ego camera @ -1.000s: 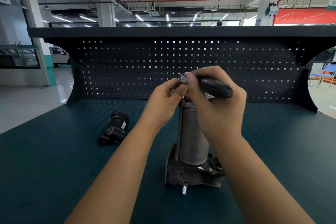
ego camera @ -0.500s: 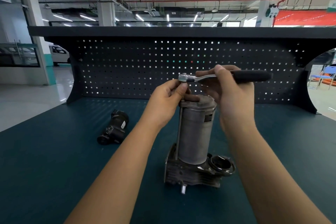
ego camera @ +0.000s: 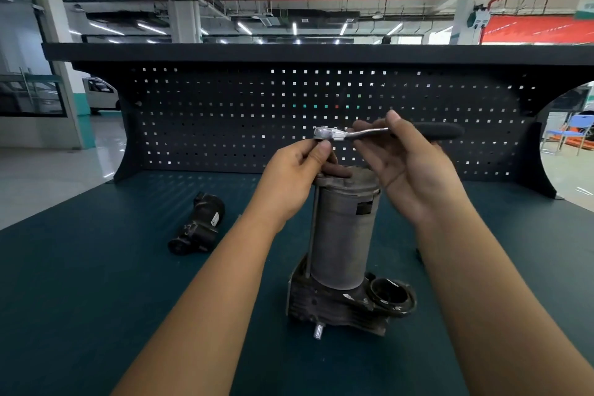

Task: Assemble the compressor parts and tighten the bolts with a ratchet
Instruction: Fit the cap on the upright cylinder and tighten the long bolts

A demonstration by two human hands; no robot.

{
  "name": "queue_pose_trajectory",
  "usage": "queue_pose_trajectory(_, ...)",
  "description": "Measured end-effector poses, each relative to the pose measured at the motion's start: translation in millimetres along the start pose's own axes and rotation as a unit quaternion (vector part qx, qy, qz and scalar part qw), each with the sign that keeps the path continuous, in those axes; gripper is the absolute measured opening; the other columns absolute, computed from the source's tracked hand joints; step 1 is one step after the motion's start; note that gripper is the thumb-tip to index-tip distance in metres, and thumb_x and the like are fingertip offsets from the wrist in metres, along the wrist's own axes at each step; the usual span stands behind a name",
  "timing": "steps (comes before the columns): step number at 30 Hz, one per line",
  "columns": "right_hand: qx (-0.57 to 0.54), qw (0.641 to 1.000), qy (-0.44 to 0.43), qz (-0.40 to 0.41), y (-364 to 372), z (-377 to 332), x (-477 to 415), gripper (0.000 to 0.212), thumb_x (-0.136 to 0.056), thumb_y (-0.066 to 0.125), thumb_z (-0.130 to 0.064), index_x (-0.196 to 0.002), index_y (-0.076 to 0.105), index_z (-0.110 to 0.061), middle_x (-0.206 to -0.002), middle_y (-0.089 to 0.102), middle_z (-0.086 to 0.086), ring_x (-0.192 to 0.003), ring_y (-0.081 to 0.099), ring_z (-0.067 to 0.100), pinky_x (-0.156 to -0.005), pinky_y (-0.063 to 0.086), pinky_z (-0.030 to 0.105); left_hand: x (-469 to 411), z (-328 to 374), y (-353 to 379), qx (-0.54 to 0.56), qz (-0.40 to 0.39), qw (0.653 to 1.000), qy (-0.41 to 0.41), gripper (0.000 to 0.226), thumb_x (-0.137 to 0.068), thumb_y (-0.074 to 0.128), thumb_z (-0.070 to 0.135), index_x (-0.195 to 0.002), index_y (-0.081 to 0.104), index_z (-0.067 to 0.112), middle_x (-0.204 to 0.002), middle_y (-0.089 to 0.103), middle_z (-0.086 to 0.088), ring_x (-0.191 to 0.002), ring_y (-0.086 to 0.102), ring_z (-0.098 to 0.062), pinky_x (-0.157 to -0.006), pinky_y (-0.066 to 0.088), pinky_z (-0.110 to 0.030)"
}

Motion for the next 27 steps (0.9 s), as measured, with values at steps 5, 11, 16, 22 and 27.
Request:
queue_pose_trajectory(5, 0.132, 0.984, -0.123, -0.004, 6, -5, 9, 0.012, -0.092, 0.056, -0.012, -0.082, 0.062, -0.009, -0.083, 0.073, 0.009, -0.085, 0.071, 0.022, -0.075, 0.057, 0.031, 2, 1, 0, 0.018, 0.007, 1.000, 0.006, 0.026, -0.098, 0.043, 0.025, -0.079, 0.059, 0.014, -0.073, 0.073, 0.000, -0.079, 0.069, -0.011, -0.087, 0.049, -0.036)
queue_pose_trajectory(11, 0.381, 0.870, -0.312, -0.016, 35, -17, 37, 0.011, -0.085, 0.063, -0.014, -0.075, 0.062, -0.017, -0.074, 0.067, -0.002, -0.070, 0.060, 0.002, -0.064, 0.043, 0.008, 4, -2, 4, 0.061, 0.021, 0.998, 0.003, 0.032, -0.098, 0.043, 0.023, -0.094, 0.062, -0.002, -0.075, 0.072, -0.001, -0.079, 0.067, -0.014, -0.086, 0.048, -0.041)
queue_pose_trajectory(16, 0.371, 0.890, -0.265, -0.019, 28, -22, 31, 0.013, -0.087, 0.062, -0.016, -0.074, 0.064, -0.018, -0.077, 0.071, -0.003, -0.075, 0.065, 0.004, -0.068, 0.049, 0.014, 1, -8, 8, 0.097, 0.007, 0.995, 0.005, 0.026, -0.097, 0.045, 0.021, -0.084, 0.063, 0.009, -0.070, 0.071, 0.000, -0.073, 0.066, -0.009, -0.077, 0.051, -0.027)
queue_pose_trajectory(22, 0.244, 0.942, -0.217, -0.083, 32, -21, 26, 0.015, -0.089, 0.058, -0.010, -0.077, 0.064, -0.016, -0.081, 0.073, 0.003, -0.078, 0.071, 0.017, -0.065, 0.055, 0.023, 7, -4, 7, 0.138, -0.025, 0.990, 0.028, 0.007, -0.086, 0.060, 0.022, -0.085, 0.063, 0.016, -0.073, 0.071, 0.000, -0.075, 0.067, -0.011, -0.075, 0.051, -0.019)
queue_pose_trajectory(27, 0.051, 0.973, -0.216, -0.056, 38, -28, 19, 0.017, -0.093, 0.048, -0.001, -0.078, 0.055, -0.007, -0.065, 0.067, 0.005, -0.077, 0.070, 0.025, -0.072, 0.056, 0.031, 11, -3, 3, 0.122, -0.024, 0.992, 0.001, 0.010, -0.081, 0.066, 0.005, -0.083, 0.060, 0.013, -0.076, 0.072, -0.004, -0.079, 0.067, -0.011, -0.077, 0.052, -0.019)
Point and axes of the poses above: each hand's wrist, its own x-axis away from the middle knuckle, its own y-axis out of the palm, z = x × y, the point moved 6 cm from there along -x, towards the middle knuckle
